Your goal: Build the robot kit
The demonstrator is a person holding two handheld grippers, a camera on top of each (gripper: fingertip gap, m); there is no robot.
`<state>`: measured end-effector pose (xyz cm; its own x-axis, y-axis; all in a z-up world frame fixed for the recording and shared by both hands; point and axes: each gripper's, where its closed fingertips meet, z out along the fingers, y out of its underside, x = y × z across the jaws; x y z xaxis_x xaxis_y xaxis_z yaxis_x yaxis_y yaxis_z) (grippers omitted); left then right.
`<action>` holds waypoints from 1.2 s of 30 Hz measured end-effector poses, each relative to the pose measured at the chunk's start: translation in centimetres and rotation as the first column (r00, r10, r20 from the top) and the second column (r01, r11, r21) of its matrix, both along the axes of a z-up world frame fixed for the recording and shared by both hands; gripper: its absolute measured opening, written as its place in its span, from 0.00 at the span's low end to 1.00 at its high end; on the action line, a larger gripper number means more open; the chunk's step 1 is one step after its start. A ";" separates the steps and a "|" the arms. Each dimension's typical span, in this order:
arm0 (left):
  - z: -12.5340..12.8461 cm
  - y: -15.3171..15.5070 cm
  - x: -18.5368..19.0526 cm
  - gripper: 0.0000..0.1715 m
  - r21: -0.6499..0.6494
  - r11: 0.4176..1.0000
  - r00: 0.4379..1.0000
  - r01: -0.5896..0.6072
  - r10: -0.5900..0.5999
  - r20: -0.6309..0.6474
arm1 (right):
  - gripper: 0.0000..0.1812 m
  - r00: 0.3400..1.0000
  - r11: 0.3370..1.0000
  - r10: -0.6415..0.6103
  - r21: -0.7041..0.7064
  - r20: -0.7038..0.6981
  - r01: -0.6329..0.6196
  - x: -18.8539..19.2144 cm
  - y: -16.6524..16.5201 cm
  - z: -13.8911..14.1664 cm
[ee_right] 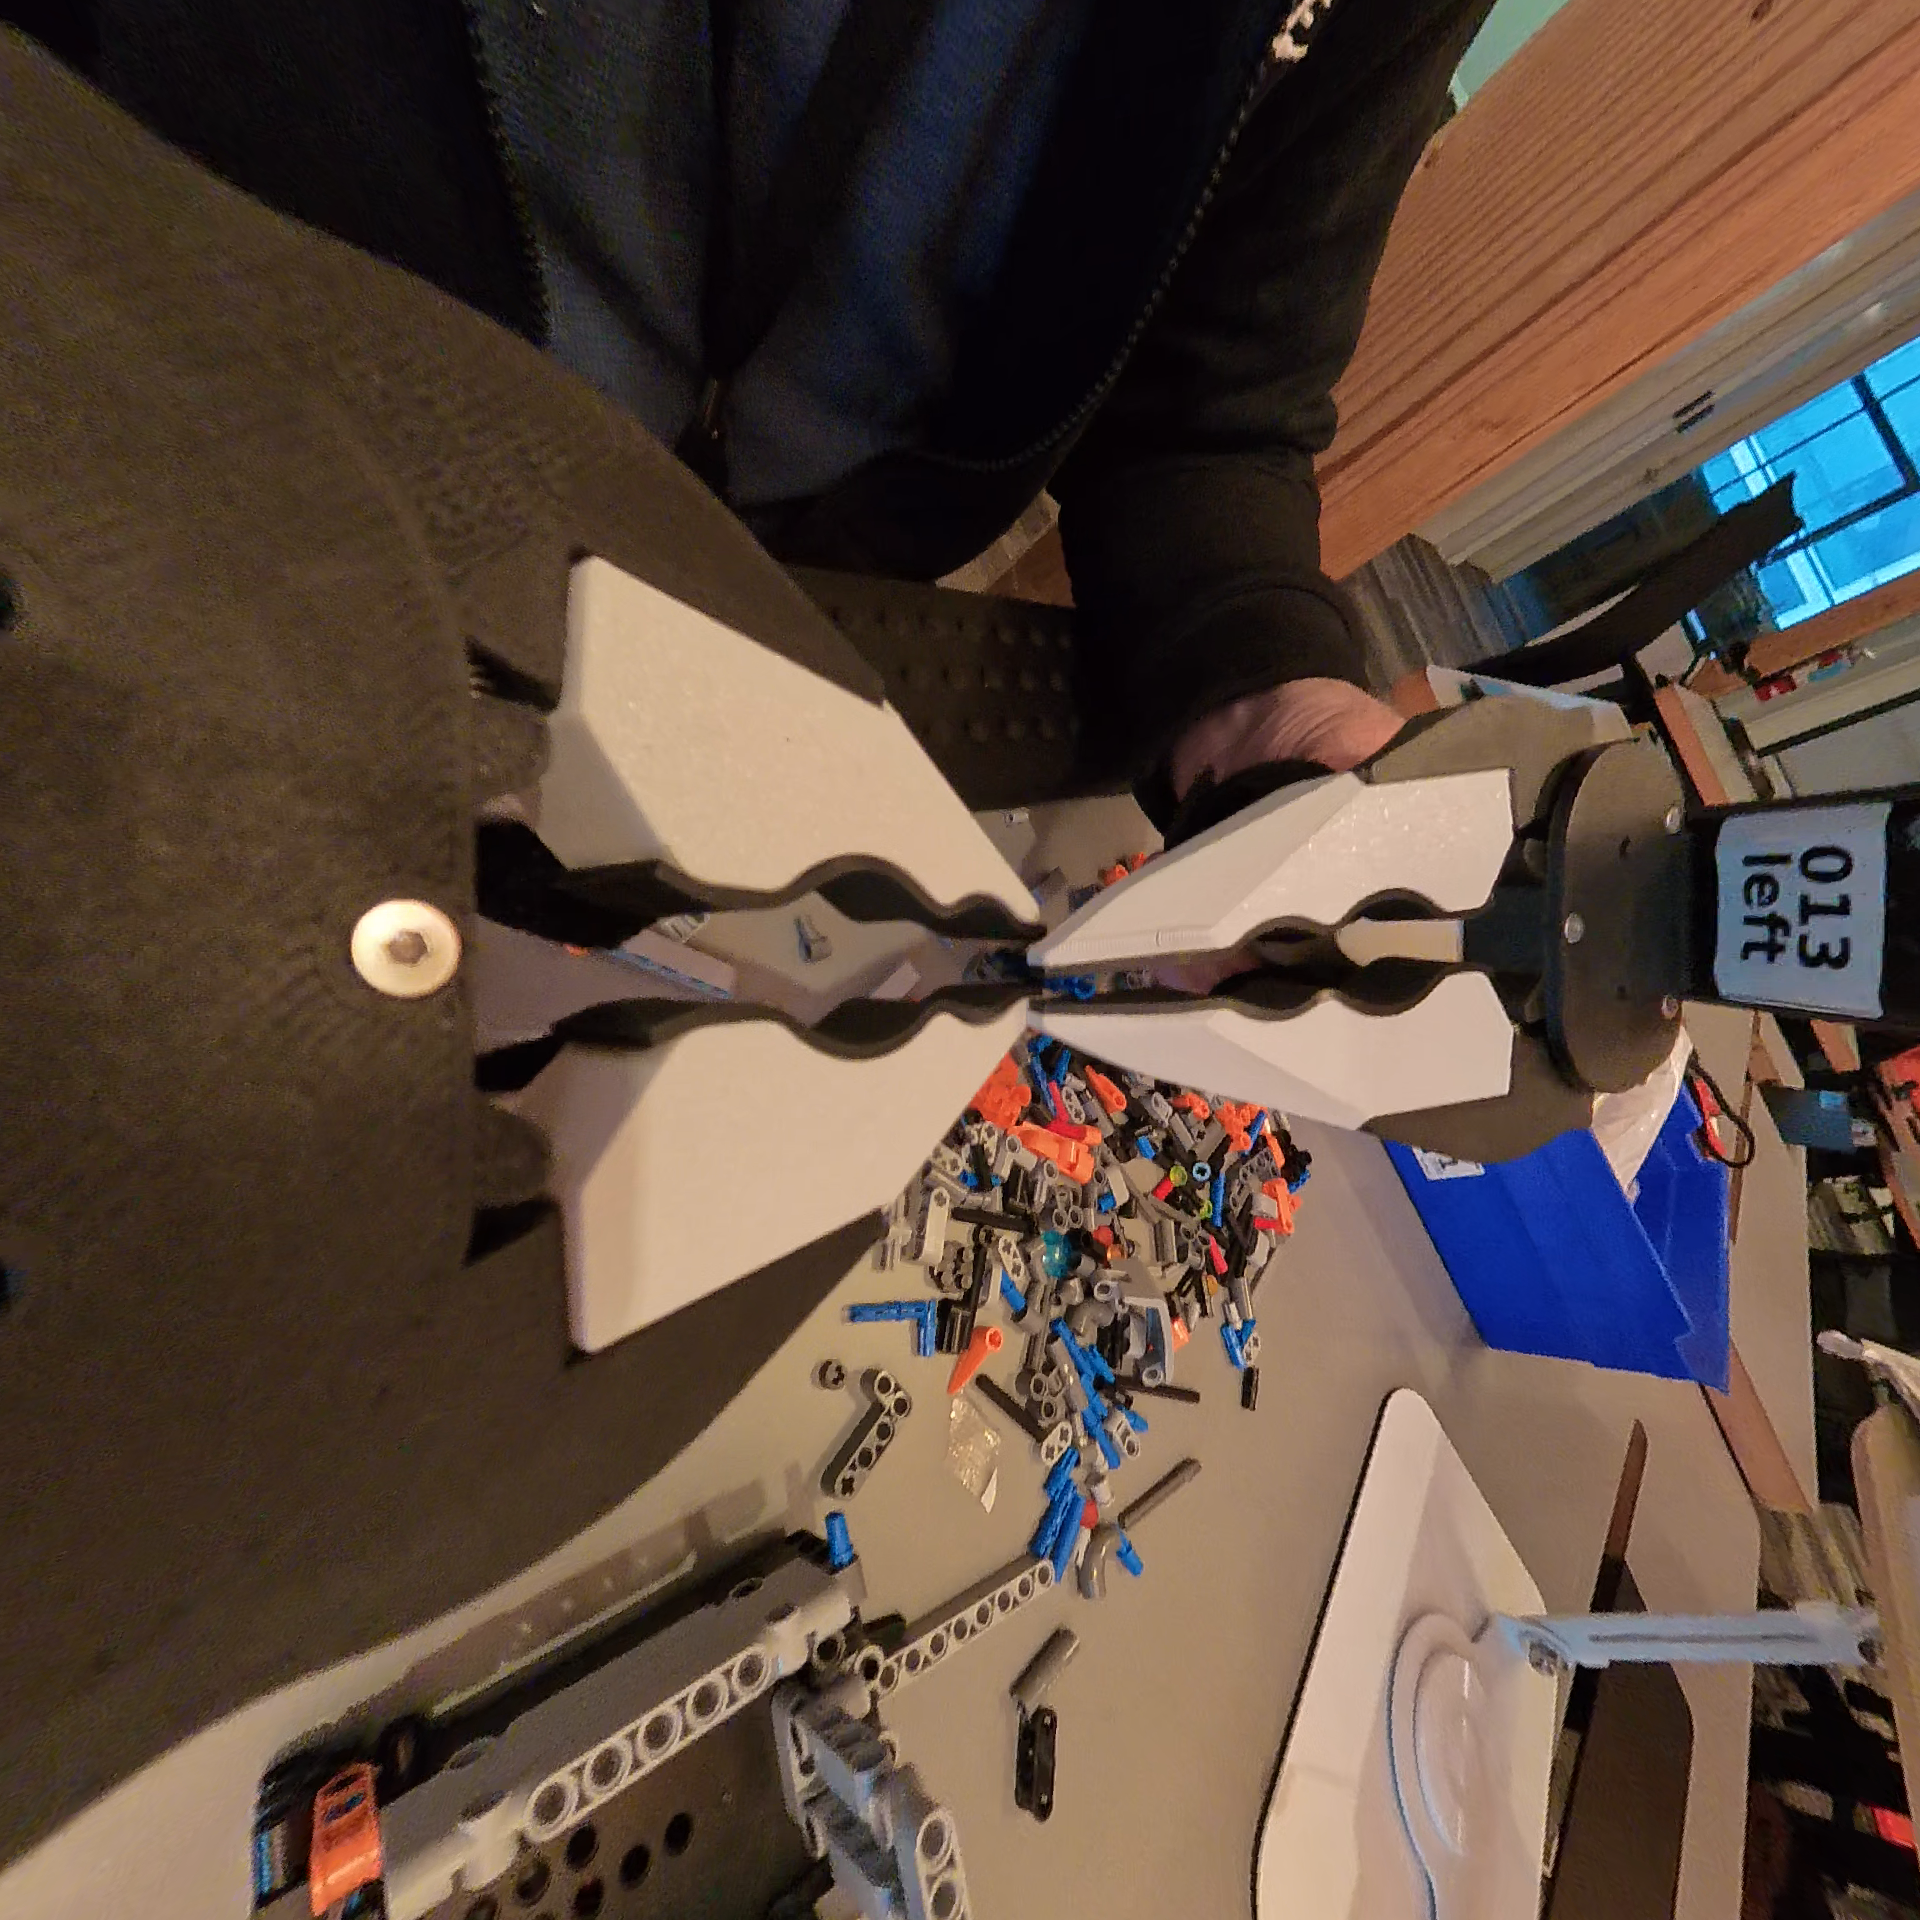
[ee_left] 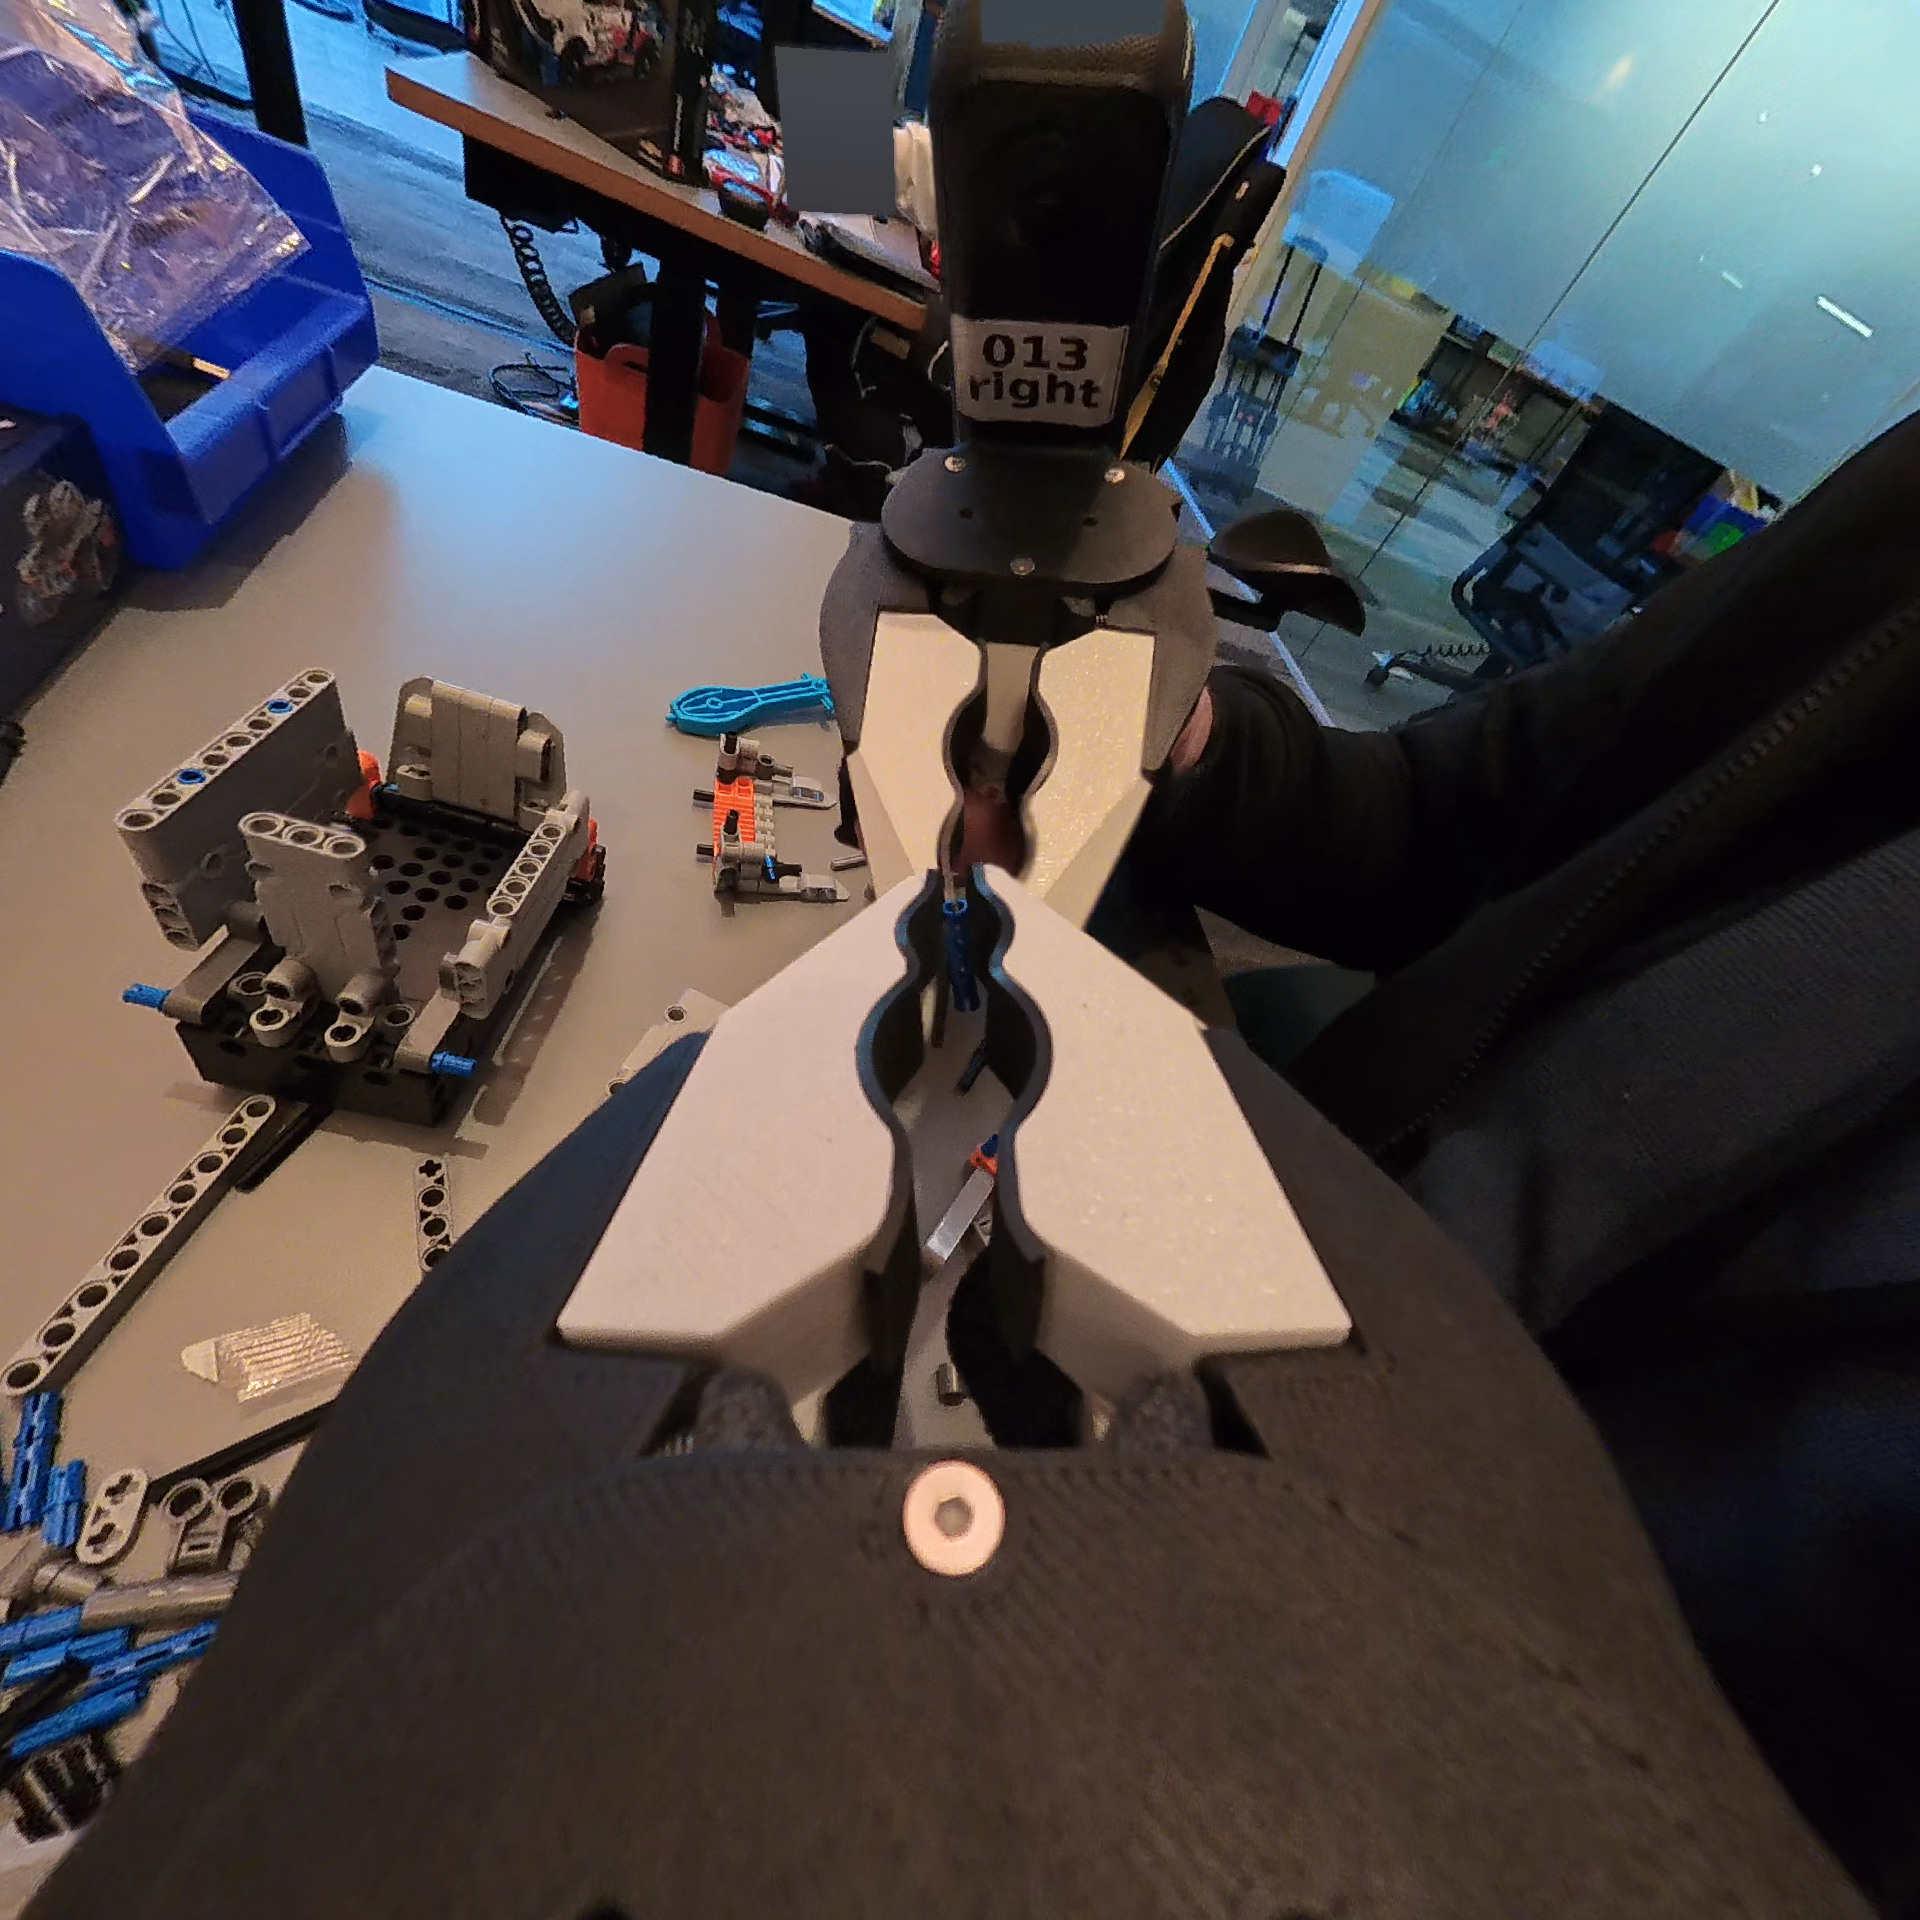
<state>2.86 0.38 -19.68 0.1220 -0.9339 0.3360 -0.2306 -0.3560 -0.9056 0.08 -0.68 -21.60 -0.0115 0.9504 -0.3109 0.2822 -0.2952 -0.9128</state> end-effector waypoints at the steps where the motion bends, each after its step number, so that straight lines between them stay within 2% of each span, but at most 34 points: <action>1: 0.0 -0.1 0.1 0.01 0.001 1.000 1.000 0.005 -0.005 -0.003 | 0.02 1.000 1.000 -0.004 0.000 0.002 0.004 0.1 0.1 -0.1; 6: 0.1 0.0 0.4 0.01 0.016 1.000 1.000 -0.005 0.005 -0.009 | 0.01 0.999 0.998 -0.009 -0.062 -0.039 0.007 0.3 0.2 0.2; 9: 1.3 0.5 0.0 0.12 0.126 0.991 0.998 -0.056 0.056 0.001 | 0.01 0.982 0.984 -0.039 -0.178 -0.184 0.006 1.1 1.1 2.2; 12: 2.8 0.5 -0.4 0.16 0.303 0.947 0.994 -0.108 0.110 0.010 | 0.01 0.945 0.956 -0.078 -0.294 -0.318 -0.020 2.1 2.0 3.7; 14: 2.8 0.7 -0.3 0.16 0.452 0.881 0.982 -0.142 0.181 -0.046 | 0.01 0.921 0.936 -0.089 -0.348 -0.379 -0.053 2.4 2.3 4.4; 18: 2.4 1.2 0.3 0.14 0.724 0.675 0.926 -0.143 0.350 -0.143 | 0.01 0.879 0.910 -0.119 -0.406 -0.462 -0.090 2.4 2.3 5.3; 20: 2.4 1.3 0.6 0.11 0.799 0.588 0.896 -0.130 0.415 -0.159 | 0.01 0.865 0.899 -0.138 -0.427 -0.483 -0.095 2.4 2.3 5.5; 24: 1.5 1.0 1.1 0.11 0.864 0.497 0.859 -0.083 0.475 -0.191 | 0.01 0.886 0.898 -0.160 -0.436 -0.435 -0.051 2.1 1.5 4.4; 27: 0.9 0.6 1.2 0.07 0.884 0.463 0.842 -0.059 0.499 -0.205 | 0.01 0.895 0.887 -0.187 -0.462 -0.405 -0.024 2.0 1.0 3.6; 28: 0.6 0.6 1.3 0.07 0.882 0.468 0.839 -0.058 0.501 -0.211 | 0.01 0.896 0.883 -0.201 -0.470 -0.396 -0.010 2.1 1.1 3.4; 32: -0.5 0.7 1.3 0.06 0.865 0.501 0.834 -0.034 0.491 -0.251 | 0.01 0.910 0.883 -0.229 -0.468 -0.346 0.044 2.1 1.2 2.3; 36: -1.3 0.6 1.4 0.05 0.828 0.561 0.853 -0.018 0.440 -0.279 | 0.02 0.946 0.898 -0.176 -0.439 -0.271 0.041 2.2 1.0 1.2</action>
<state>4.23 0.94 -20.98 0.2960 -0.7056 -0.6438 -0.6622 0.3342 -0.6707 2.27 0.36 -20.35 -0.0717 0.7295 -0.6802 -0.0375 -0.6834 -0.7291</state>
